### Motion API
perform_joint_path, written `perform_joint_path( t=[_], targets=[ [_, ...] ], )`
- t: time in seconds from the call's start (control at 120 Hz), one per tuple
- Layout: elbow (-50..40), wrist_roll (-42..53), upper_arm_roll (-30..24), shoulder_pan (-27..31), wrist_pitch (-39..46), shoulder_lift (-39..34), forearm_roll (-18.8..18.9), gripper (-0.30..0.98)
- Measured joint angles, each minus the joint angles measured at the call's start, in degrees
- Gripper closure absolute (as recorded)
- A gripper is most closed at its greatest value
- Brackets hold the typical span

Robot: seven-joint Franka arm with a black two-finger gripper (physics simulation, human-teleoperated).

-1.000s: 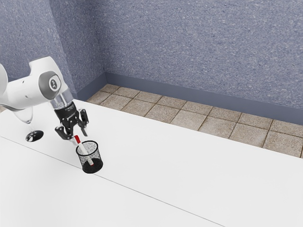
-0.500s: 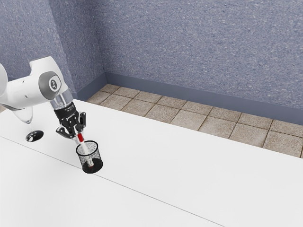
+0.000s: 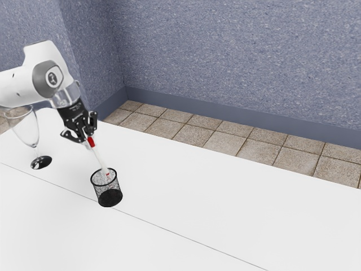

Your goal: Take the marker out of the pen holder and place it to the left of the pen holder.

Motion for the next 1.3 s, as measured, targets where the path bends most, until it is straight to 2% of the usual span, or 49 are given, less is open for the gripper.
perform_joint_path(
  t=[0.158, 0.333, 0.55, 0.633, 0.808, 0.983, 1.1, 1.15, 1.3],
  targets=[
    [1.55, -0.63, 0.25, -0.06, -4.38, -3.47, 2.93, 0.73],
    [2.56, -1.63, 1.36, -0.55, -10.44, -3.54, 5.78, 0.74],
    [1.95, -2.49, 6.31, -3.68, -15.05, -3.10, 8.45, 0.74],
    [2.02, -2.66, 8.22, -3.44, -16.27, -1.35, 9.64, 0.75],
    [5.21, -2.89, 10.66, 2.14, -19.51, 6.43, 11.96, 0.75],
    [8.37, -3.02, 10.77, 2.28, -22.49, 13.48, 13.31, 0.75],
    [8.61, -3.09, 10.38, 2.26, -23.35, 15.20, 13.60, 0.75],
    [8.76, -3.12, 10.23, 2.28, -23.49, 15.38, 13.67, 0.71],
    [9.76, -3.44, 8.78, 1.69, -23.64, 14.85, 13.72, 0.45]
  ],
)
